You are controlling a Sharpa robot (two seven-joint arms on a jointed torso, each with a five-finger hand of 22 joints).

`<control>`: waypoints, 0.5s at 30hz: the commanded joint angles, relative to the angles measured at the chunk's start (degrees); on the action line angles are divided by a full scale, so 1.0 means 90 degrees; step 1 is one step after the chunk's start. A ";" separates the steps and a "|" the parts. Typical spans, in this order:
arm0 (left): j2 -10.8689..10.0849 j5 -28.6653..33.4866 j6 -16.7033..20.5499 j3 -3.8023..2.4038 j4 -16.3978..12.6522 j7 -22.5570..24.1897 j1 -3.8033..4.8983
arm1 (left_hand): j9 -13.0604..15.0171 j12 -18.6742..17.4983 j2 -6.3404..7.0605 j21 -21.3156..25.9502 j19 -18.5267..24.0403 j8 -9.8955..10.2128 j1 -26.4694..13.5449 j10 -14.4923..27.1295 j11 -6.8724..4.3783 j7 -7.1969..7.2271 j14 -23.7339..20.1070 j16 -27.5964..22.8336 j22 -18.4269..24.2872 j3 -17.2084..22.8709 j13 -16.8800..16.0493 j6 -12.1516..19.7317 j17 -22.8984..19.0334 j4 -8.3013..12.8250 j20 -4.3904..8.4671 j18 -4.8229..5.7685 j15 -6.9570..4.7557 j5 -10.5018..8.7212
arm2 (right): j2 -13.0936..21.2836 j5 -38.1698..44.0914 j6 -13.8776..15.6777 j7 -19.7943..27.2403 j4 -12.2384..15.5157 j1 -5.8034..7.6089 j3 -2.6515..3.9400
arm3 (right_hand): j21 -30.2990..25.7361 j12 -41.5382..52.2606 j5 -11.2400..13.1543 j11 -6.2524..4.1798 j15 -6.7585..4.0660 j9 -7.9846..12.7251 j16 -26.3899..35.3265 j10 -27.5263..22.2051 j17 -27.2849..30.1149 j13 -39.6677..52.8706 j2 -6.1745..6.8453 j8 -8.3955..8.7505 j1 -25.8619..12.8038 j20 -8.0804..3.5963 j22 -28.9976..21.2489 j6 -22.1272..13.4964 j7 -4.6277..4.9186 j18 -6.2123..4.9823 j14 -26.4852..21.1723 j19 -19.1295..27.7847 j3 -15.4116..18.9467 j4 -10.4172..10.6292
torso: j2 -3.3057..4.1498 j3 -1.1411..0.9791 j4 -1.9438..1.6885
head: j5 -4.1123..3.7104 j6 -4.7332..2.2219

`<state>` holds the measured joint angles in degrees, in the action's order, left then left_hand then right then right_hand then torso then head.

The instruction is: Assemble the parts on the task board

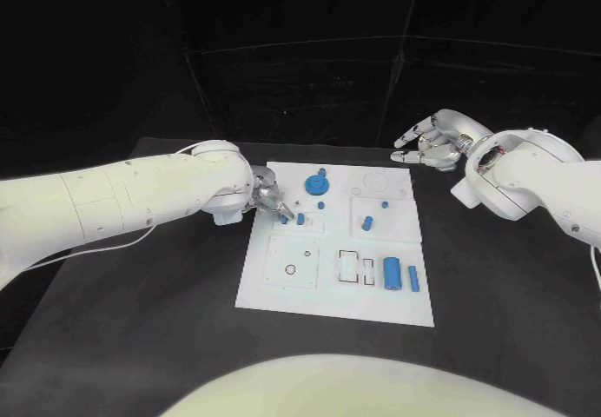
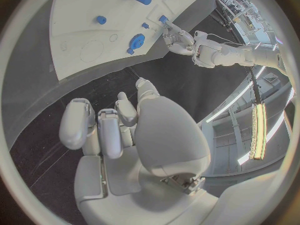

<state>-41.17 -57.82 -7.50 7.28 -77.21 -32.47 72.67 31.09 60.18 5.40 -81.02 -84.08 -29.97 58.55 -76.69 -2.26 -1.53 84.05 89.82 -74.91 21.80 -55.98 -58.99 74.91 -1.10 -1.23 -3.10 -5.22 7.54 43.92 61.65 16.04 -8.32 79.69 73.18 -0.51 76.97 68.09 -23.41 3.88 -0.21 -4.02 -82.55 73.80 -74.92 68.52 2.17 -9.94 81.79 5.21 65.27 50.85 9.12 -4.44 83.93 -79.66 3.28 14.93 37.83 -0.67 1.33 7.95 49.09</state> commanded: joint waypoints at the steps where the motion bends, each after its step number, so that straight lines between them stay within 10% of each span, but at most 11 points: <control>1: -0.0014 -0.0034 -0.0038 0.0011 0.0020 -0.0157 -0.0011 | -0.0015 0.0030 0.0016 -0.0043 -0.0253 0.0032 -0.0138 -0.0033 -0.0003 -0.0012 0.0661 0.0020 -0.0525 -0.0231 -0.0016 -0.0064 0.1677 -0.0119 0.0043 0.0071 -0.0024 -0.0036 | -0.0002 -0.0009 -0.0024 0.0052 0.0004 0.0012 0.0004 | -0.0023 0.0023 -0.0025 -0.0003 -0.0051 0.0008 0.0014 -0.0052 -0.0512 -0.0007 -0.0064 -0.0043 0.0011 0.0011 -0.0009 -0.0013 -0.0020 -0.0046 0.0390 0.0022 0.0028 0.0019 | -0.0003 0.0001 -0.0001 | 0.0003 0.0001; 7: -0.0018 -0.0034 0.0150 0.0011 0.0016 -0.0099 -0.0011 | -0.0037 0.0072 -0.0030 -0.0059 -0.0261 0.0050 -0.0204 -0.0047 0.0005 -0.0004 0.0661 0.0020 -0.0556 -0.0856 -0.0064 -0.0095 0.1677 -0.0346 0.0043 0.0075 -0.0024 -0.0448 | 0.0000 -0.0009 -0.0020 0.0057 0.0003 0.0012 0.0004 | -0.0023 0.0023 -0.0025 -0.0003 -0.0051 0.0008 0.0014 -0.0052 -0.0512 -0.0007 -0.0064 -0.0043 0.0011 0.0011 -0.0009 -0.0013 -0.0020 -0.0046 0.0390 0.0022 0.0028 0.0019 | 0.0001 0.0003 -0.0001 | -0.0002 0.0003; 15: -0.0080 -0.0028 0.0567 0.0007 -0.0035 0.0073 -0.0013 | -0.0050 0.0088 -0.0145 -0.0045 -0.0257 0.0059 -0.0102 -0.0050 -0.0006 -0.0004 0.0661 0.0020 -0.0550 -0.1251 -0.0086 -0.0111 0.1677 -0.0467 0.0046 0.0072 -0.0030 -0.0483 | 0.0003 -0.0009 -0.0020 0.0061 -0.0001 0.0011 0.0004 | -0.0023 0.0023 -0.0025 -0.0003 -0.0051 0.0008 0.0014 -0.0052 -0.0512 -0.0007 -0.0064 -0.0043 0.0011 0.0011 -0.0009 -0.0013 -0.0020 -0.0046 0.0390 0.0022 0.0028 0.0019 | 0.0001 0.0007 -0.0004 | -0.0015 0.0001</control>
<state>-41.79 -57.93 -5.29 7.37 -77.36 -32.76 72.53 30.66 60.80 4.71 -81.23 -84.08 -29.55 57.70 -76.68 -2.26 -1.74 84.05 89.82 -74.91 10.79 -56.75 -59.59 74.91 -5.33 -1.24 -3.10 -5.21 3.53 43.96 61.65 16.03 -8.27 79.65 73.18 -0.51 76.97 68.09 -23.41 3.88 -0.21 -4.02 -82.55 73.80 -74.91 68.52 2.17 -9.94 81.79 5.21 65.27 50.85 9.12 -4.44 83.93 -79.66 3.28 14.93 37.81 -0.64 1.31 7.84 49.13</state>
